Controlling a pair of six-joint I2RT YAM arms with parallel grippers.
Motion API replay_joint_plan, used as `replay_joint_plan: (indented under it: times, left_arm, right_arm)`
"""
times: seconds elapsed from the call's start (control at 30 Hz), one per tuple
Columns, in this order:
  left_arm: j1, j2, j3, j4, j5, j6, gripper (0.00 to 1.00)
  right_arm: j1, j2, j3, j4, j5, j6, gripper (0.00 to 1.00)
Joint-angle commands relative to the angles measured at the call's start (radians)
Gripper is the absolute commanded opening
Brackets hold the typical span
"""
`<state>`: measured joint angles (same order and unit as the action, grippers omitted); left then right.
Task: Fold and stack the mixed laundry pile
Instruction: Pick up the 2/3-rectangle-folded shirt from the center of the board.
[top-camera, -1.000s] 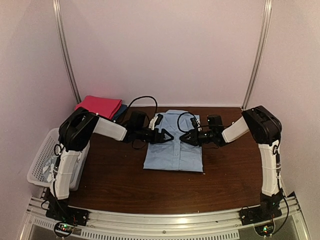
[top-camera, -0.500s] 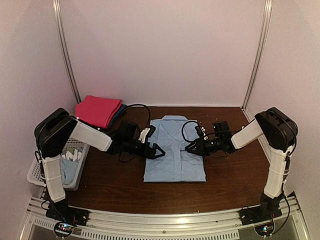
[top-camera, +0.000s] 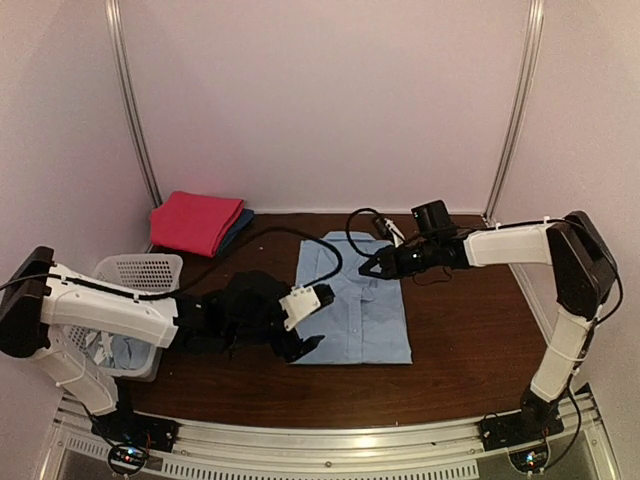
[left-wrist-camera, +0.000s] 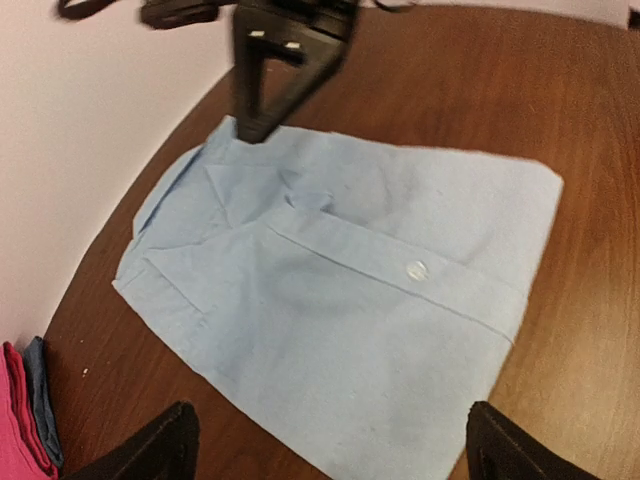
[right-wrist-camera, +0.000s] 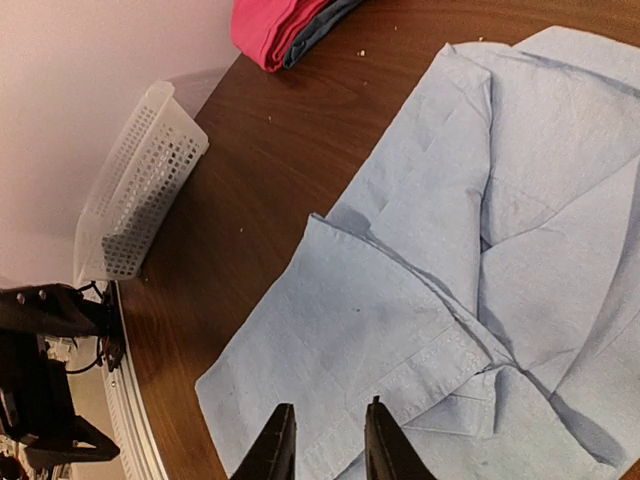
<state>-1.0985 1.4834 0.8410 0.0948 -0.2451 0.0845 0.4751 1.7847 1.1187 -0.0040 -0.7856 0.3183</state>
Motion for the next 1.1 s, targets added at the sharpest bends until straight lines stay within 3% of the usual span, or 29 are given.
replay_joint_plan:
  times: [0.0,0.23,0.4,0.53,0.8,0.87,0.97,1.07]
  left_arm:
    - [-0.095,0.038,-0.083,0.076,-0.140,0.256,0.90]
    - [-0.182,0.217,-0.053,0.159,-0.134,0.437,0.83]
    - [-0.217,0.346,0.018,0.168,-0.148,0.538,0.74]
    - [-0.225,0.427,0.060,0.213,-0.241,0.590,0.66]
    - [-0.225,0.489,0.088,0.320,-0.448,0.698,0.30]
    - [-0.232,0.468,0.091,0.304,-0.459,0.714,0.17]
    - [-0.266,0.410,0.104,0.198,-0.417,0.725,0.00]
    - [-0.303,0.366,0.188,-0.046,-0.372,0.631,0.00]
  right_arm:
    - [0.043,0.124,0.078,-0.143,0.003,-0.100,0.23]
    - [0.054,0.322,0.227,-0.212,-0.060,-0.165,0.18]
    - [0.059,0.408,0.249,-0.259,-0.028,-0.204,0.15]
    - [0.061,0.436,0.232,-0.263,-0.009,-0.219,0.13]
    - [0.070,0.442,0.209,-0.261,0.004,-0.236,0.10]
    - [0.081,0.435,0.202,-0.261,0.009,-0.238,0.09]
    - [0.101,0.413,0.177,-0.259,0.015,-0.242,0.07]
    - [0.123,0.373,0.125,-0.241,0.022,-0.231,0.07]
